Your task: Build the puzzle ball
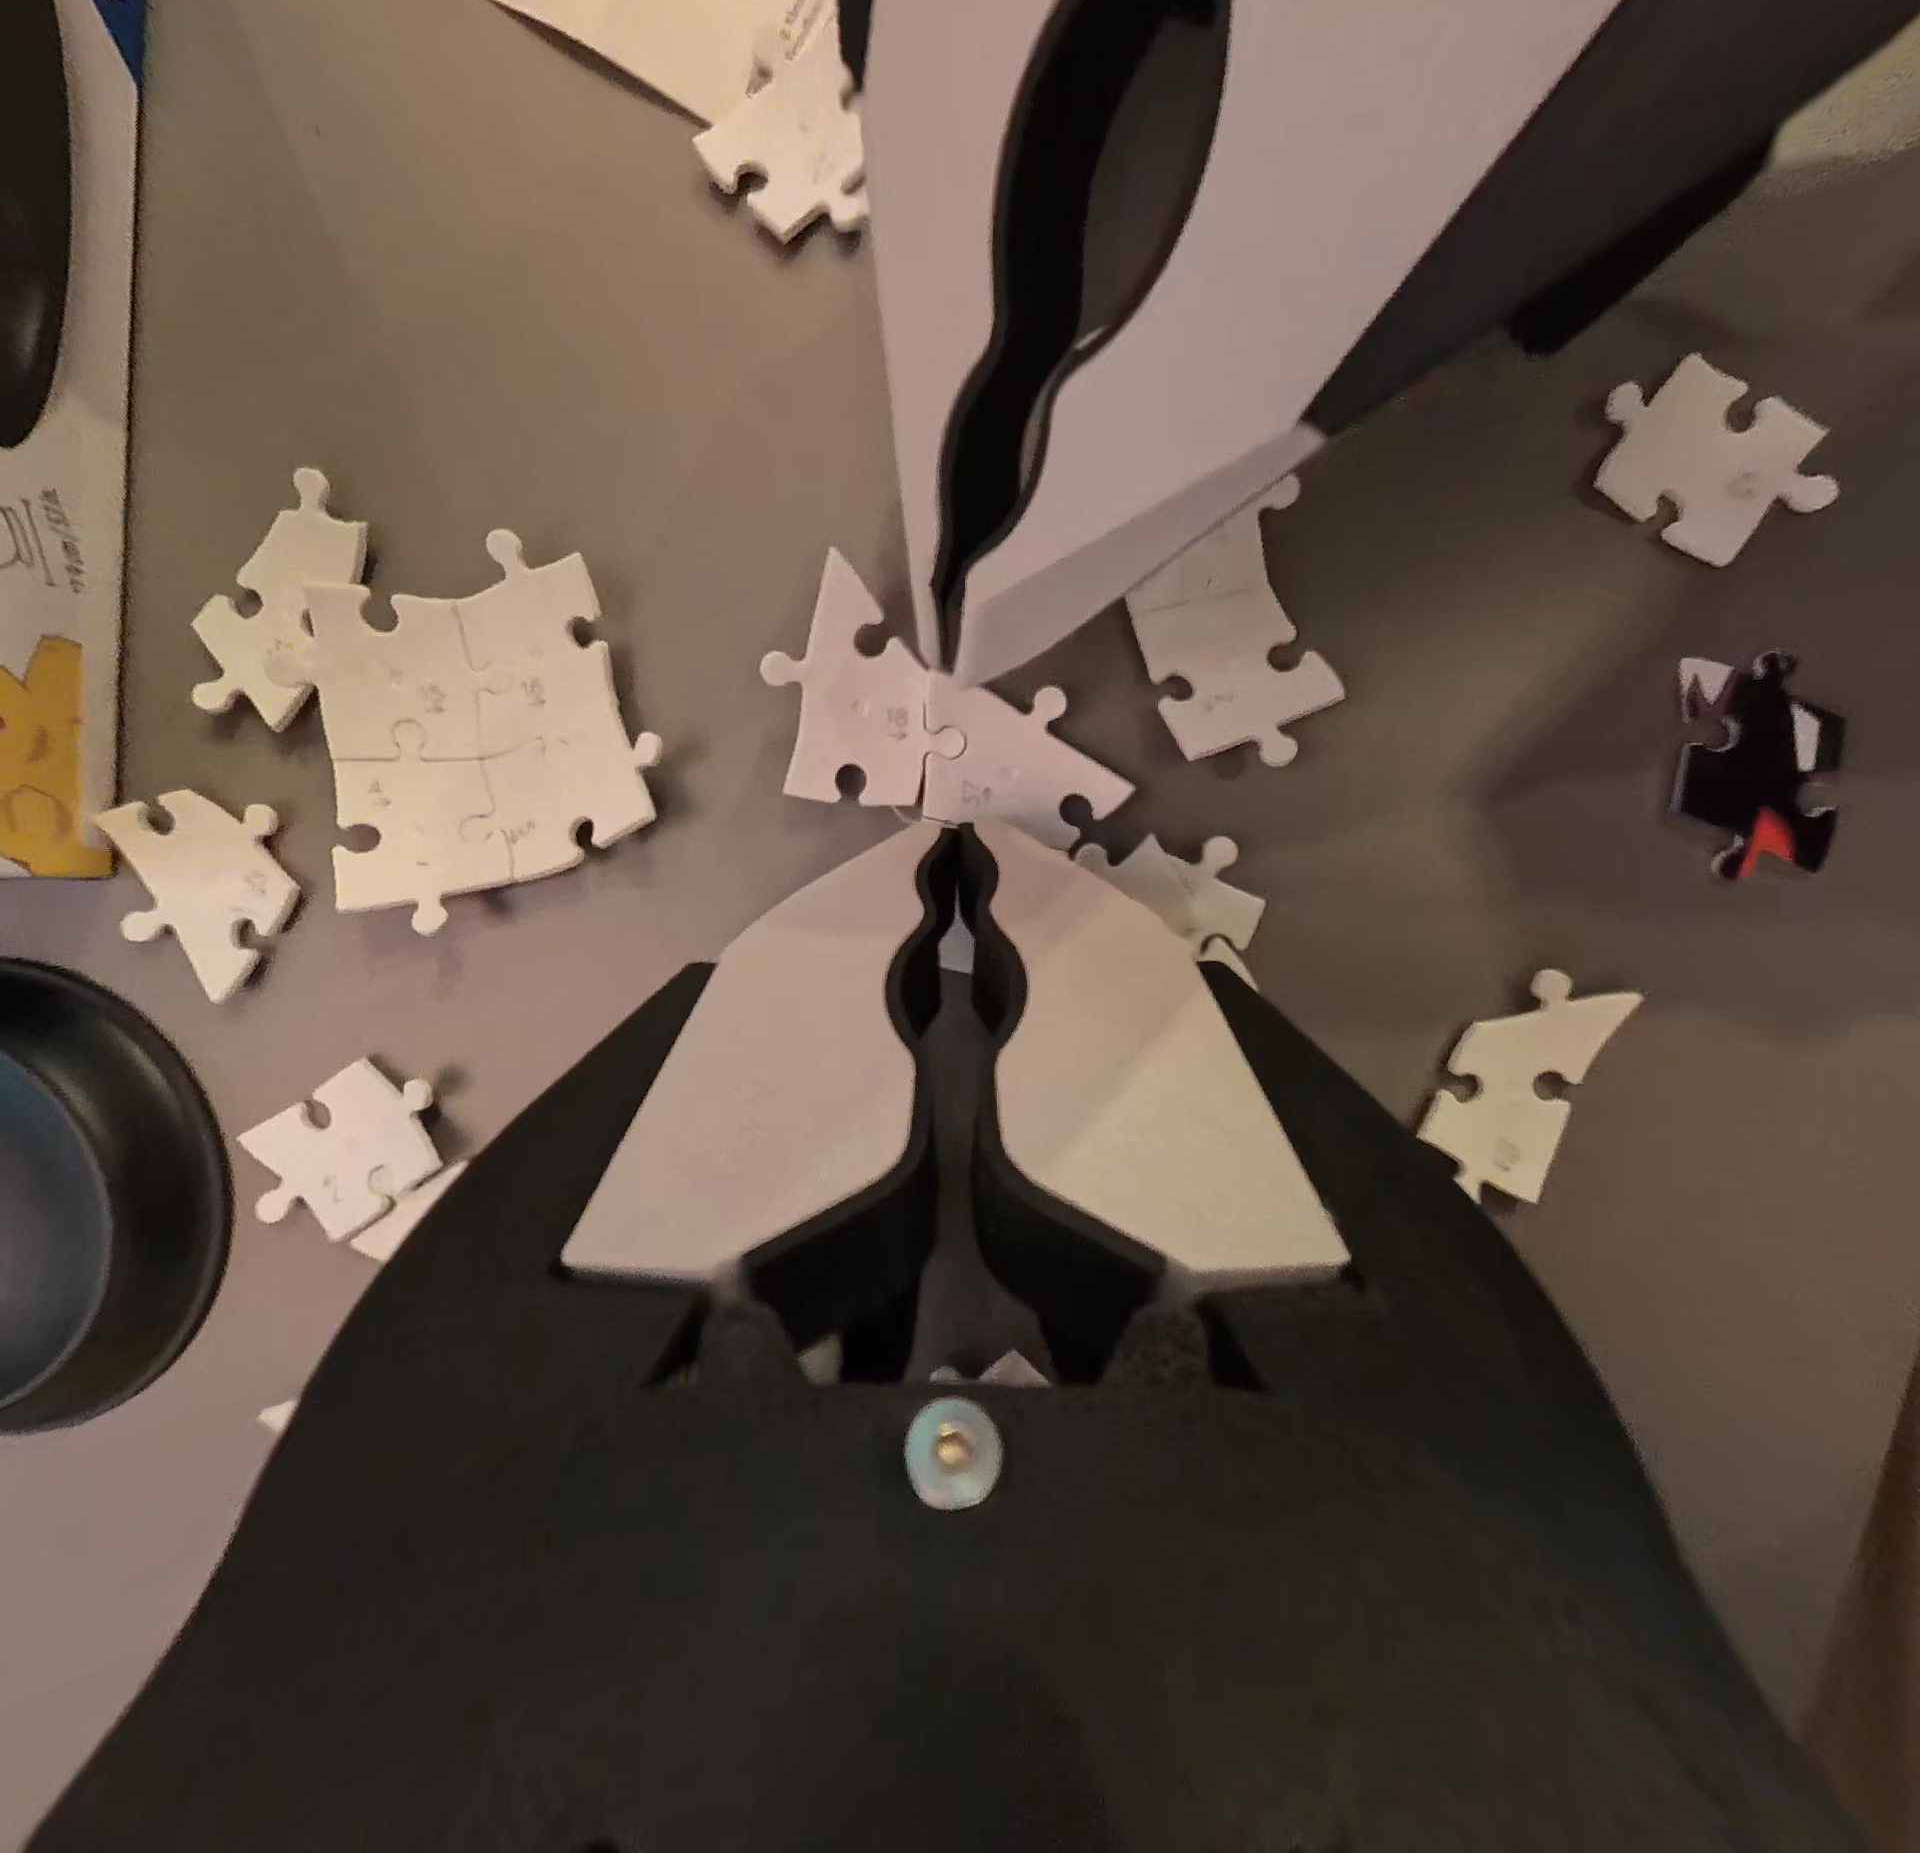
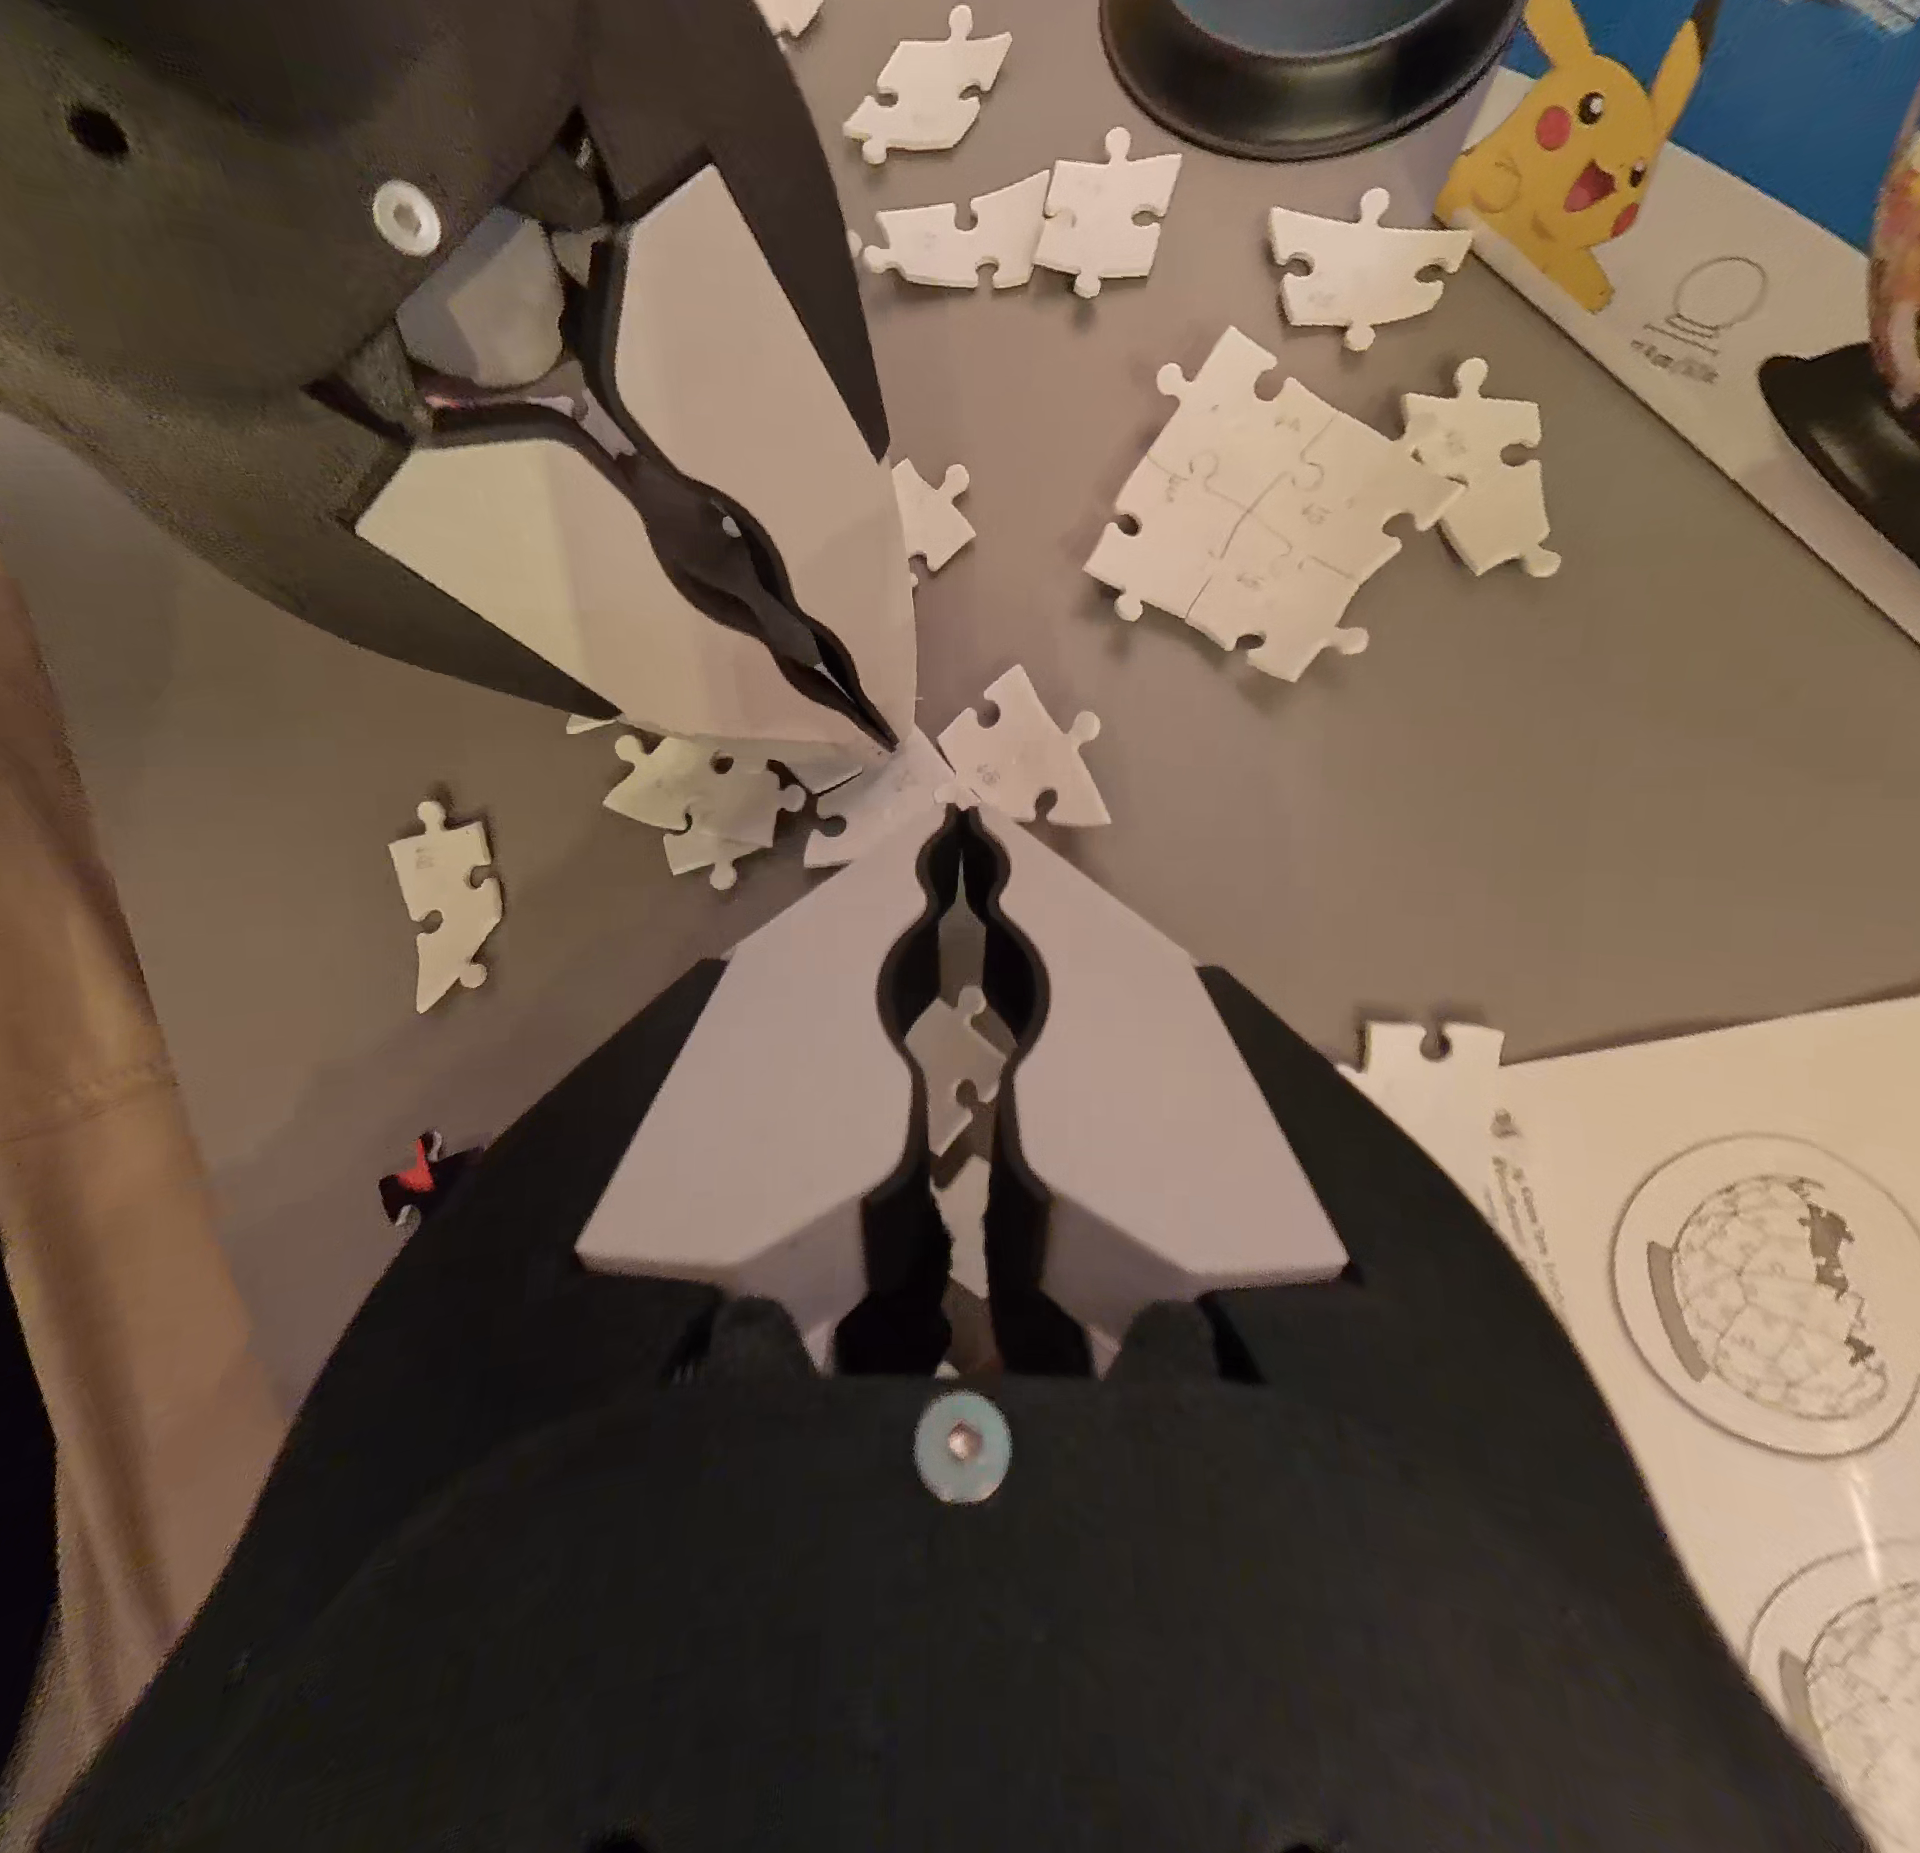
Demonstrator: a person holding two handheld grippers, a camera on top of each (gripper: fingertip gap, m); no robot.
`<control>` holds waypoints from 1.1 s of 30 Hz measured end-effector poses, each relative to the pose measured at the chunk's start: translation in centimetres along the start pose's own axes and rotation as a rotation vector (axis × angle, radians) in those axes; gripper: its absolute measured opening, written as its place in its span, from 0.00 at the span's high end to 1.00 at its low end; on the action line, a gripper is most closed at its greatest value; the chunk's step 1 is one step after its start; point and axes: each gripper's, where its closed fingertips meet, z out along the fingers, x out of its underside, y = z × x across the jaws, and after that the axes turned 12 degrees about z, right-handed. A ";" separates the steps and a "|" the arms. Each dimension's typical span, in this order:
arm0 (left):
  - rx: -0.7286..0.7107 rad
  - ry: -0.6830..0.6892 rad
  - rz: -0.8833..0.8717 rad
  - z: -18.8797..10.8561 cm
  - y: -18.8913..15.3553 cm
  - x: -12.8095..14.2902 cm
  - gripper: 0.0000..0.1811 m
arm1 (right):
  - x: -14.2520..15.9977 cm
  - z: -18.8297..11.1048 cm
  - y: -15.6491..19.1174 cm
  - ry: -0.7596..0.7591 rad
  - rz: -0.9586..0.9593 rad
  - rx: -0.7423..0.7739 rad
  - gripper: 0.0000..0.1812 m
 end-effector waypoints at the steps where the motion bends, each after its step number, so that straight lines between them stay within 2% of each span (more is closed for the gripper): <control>1: -0.020 0.012 0.021 0.0 0.0 0.0 1.00 | 0.1 -0.1 0.0 -0.002 0.009 -0.001 1.00; 9: -0.167 0.054 0.127 0.1 -0.1 -0.3 1.00 | 0.4 0.5 0.2 0.015 0.009 0.014 1.00; 12: -0.134 -0.036 0.044 -1.0 0.4 -1.4 1.00 | -0.2 -0.3 0.1 -0.029 0.041 0.014 1.00; 14: -0.134 -0.098 -0.015 -2.3 1.8 -1.9 0.98 | -0.3 -0.8 -0.2 -0.049 0.058 0.016 1.00; 18: -0.212 -0.100 -0.110 -3.5 6.8 -0.3 0.88 | -0.5 -1.4 -1.8 -0.088 0.123 0.033 1.00; 21: -0.209 -0.121 -0.199 -2.9 9.5 0.3 0.84 | -0.4 -1.4 -2.5 -0.103 0.151 0.039 1.00; 24: -0.198 -0.049 -0.201 -1.5 10.7 1.3 0.81 | -0.5 -1.4 -2.7 -0.113 0.163 0.031 1.00; 30: -0.113 0.004 -0.226 0.4 9.8 1.9 0.84 | -0.5 -1.1 -2.9 -0.115 0.175 0.018 1.00; 33: -0.091 -0.028 -0.270 0.6 9.4 1.7 0.87 | -0.6 -1.0 -3.0 -0.122 0.196 -0.001 1.00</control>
